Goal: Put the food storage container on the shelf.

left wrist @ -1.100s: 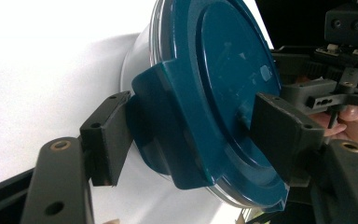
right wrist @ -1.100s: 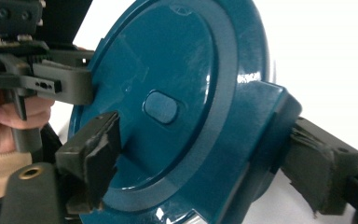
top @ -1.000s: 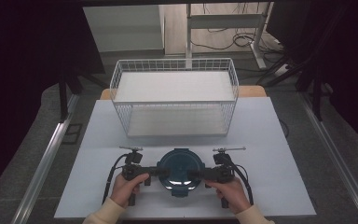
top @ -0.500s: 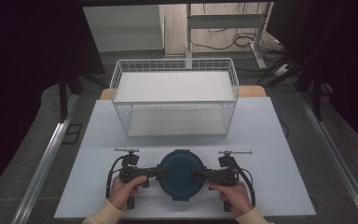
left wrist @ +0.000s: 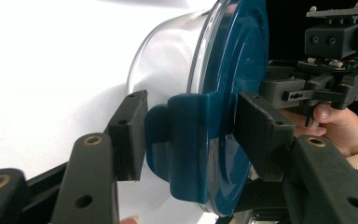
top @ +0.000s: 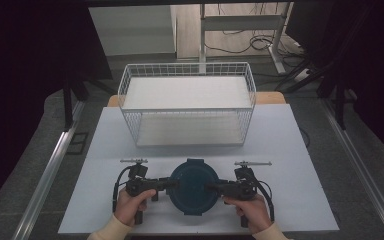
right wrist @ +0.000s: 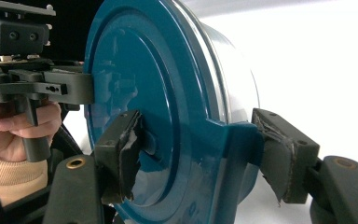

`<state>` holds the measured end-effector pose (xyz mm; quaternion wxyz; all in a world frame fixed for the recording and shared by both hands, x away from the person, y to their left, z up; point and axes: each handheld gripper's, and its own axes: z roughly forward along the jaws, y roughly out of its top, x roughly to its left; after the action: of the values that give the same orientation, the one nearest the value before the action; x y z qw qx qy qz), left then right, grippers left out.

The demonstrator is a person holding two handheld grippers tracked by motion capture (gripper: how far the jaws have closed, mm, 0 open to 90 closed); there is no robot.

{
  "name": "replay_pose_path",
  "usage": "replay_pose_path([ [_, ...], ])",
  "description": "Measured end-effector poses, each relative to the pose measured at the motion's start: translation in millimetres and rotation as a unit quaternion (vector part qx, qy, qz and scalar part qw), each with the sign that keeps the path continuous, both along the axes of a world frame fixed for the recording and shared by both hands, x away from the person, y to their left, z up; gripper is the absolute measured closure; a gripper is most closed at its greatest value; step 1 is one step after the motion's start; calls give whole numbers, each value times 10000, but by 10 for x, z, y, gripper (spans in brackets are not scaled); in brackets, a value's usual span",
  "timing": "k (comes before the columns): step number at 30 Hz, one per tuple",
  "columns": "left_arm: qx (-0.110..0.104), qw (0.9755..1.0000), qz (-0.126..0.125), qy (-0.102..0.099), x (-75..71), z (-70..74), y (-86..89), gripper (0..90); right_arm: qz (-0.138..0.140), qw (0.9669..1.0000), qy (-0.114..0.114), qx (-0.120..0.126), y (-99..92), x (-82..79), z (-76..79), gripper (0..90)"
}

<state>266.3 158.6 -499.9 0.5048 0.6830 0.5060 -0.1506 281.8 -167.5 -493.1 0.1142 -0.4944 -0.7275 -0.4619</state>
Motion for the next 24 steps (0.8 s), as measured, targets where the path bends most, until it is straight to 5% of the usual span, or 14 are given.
replay_pose_path([
  [8, -79, 9997, -18, -239, -5, 141, 17, 469, 56, 9990, -431, -30, 5, -13, 176, 349],
  [24, -22, 9989, -96, -453, 107, 337, -61, 465, 82, 9971, -747, -117, -56, 58, 386, 351],
])
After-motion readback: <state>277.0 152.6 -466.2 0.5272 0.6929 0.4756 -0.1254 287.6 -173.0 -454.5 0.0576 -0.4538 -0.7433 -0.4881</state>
